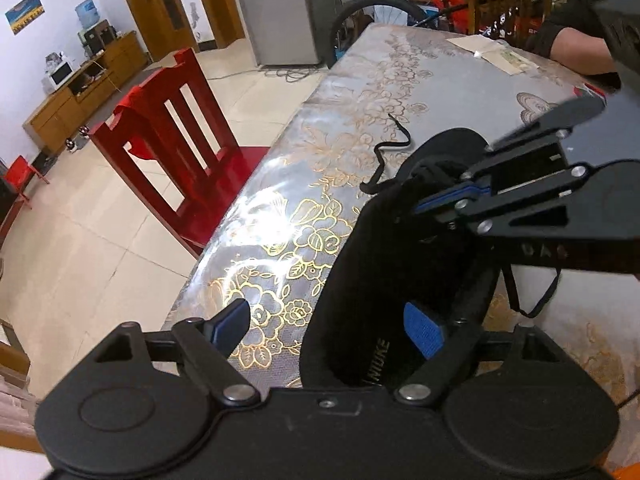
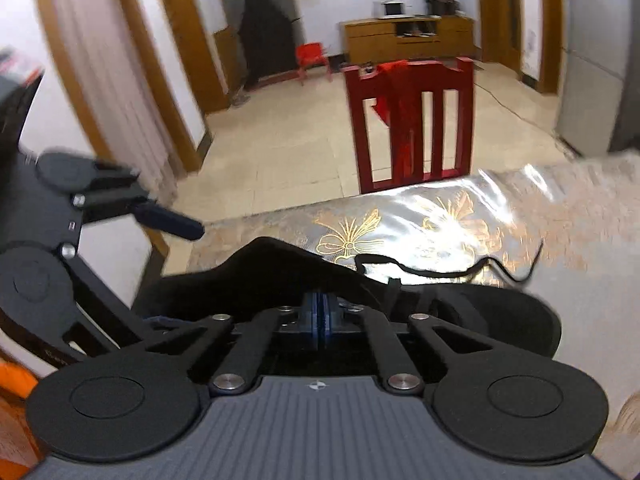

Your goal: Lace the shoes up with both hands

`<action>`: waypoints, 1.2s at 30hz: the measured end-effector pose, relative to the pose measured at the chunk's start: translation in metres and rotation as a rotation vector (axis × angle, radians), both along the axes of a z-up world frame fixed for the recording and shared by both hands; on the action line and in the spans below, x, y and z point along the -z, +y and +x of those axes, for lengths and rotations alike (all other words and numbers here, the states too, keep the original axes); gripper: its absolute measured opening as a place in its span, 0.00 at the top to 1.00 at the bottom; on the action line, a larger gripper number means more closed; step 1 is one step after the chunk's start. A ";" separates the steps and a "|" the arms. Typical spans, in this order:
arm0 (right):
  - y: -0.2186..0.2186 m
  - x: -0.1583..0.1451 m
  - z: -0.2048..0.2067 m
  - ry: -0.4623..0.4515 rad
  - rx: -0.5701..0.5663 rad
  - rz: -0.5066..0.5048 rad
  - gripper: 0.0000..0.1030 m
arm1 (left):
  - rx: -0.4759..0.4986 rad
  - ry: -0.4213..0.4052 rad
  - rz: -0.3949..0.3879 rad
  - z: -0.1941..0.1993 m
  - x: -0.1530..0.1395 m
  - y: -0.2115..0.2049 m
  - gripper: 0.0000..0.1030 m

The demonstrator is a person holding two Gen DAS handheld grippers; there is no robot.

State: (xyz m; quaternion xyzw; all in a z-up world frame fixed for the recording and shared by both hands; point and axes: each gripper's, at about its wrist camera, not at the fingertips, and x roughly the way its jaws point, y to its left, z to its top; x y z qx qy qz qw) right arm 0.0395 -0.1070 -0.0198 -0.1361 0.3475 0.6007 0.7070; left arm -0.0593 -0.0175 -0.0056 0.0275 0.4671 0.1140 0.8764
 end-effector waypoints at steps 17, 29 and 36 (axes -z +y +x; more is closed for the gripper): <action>-0.029 0.031 0.009 0.144 0.328 0.197 0.97 | -0.062 0.091 -0.110 0.012 0.012 0.001 0.21; -0.002 0.039 0.032 0.149 0.198 0.242 0.96 | -0.001 0.067 -0.002 0.022 0.002 -0.009 0.21; -0.012 0.020 0.034 0.165 0.139 0.224 0.96 | -0.063 -0.016 0.008 0.018 -0.022 0.004 0.22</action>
